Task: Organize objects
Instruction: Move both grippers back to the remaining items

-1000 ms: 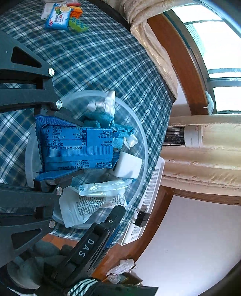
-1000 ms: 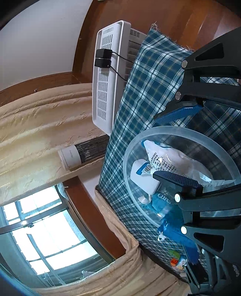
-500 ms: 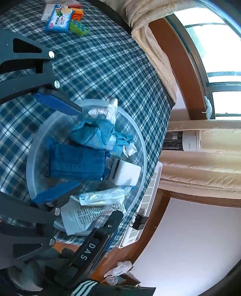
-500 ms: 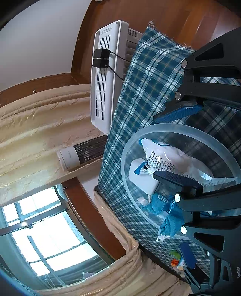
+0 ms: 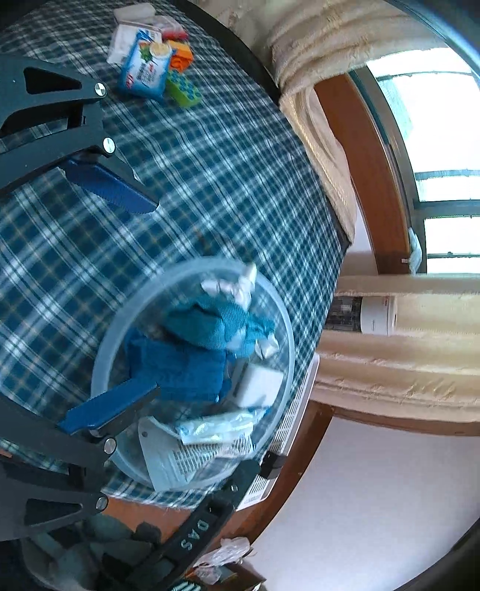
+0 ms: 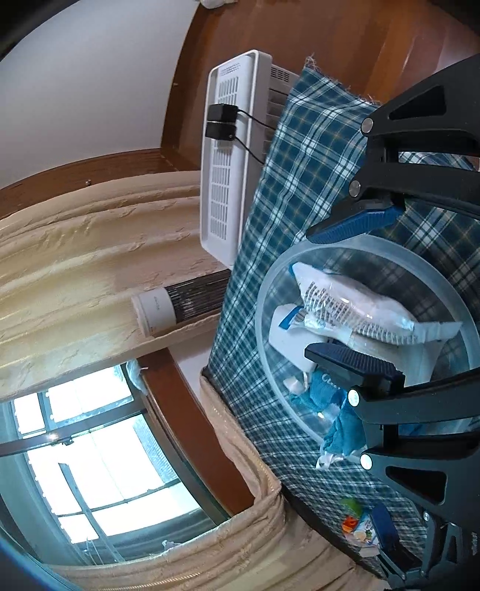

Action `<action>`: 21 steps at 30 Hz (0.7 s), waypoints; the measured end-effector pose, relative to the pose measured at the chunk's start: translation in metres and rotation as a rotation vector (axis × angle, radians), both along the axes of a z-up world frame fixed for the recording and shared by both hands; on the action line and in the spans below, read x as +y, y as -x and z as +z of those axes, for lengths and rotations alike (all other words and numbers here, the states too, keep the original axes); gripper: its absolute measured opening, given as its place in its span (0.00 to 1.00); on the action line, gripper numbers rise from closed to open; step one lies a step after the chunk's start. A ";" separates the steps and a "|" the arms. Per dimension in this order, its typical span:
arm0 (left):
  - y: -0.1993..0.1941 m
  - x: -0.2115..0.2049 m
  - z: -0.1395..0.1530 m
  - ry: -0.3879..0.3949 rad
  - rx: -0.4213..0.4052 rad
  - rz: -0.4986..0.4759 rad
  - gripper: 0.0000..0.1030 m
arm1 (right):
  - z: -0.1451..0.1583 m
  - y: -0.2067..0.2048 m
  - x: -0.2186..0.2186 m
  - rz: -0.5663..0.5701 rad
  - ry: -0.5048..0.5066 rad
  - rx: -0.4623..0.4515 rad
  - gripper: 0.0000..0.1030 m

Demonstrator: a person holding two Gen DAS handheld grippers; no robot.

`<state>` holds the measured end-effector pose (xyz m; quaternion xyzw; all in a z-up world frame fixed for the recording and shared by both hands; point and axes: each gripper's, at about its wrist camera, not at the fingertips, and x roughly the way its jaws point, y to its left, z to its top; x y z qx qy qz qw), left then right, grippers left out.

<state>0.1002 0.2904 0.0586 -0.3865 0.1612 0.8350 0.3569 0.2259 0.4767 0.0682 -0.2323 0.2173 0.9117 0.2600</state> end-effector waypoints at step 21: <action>0.029 -0.104 -0.003 0.008 0.007 0.234 0.95 | 0.020 0.037 -0.083 0.182 -0.056 0.016 0.58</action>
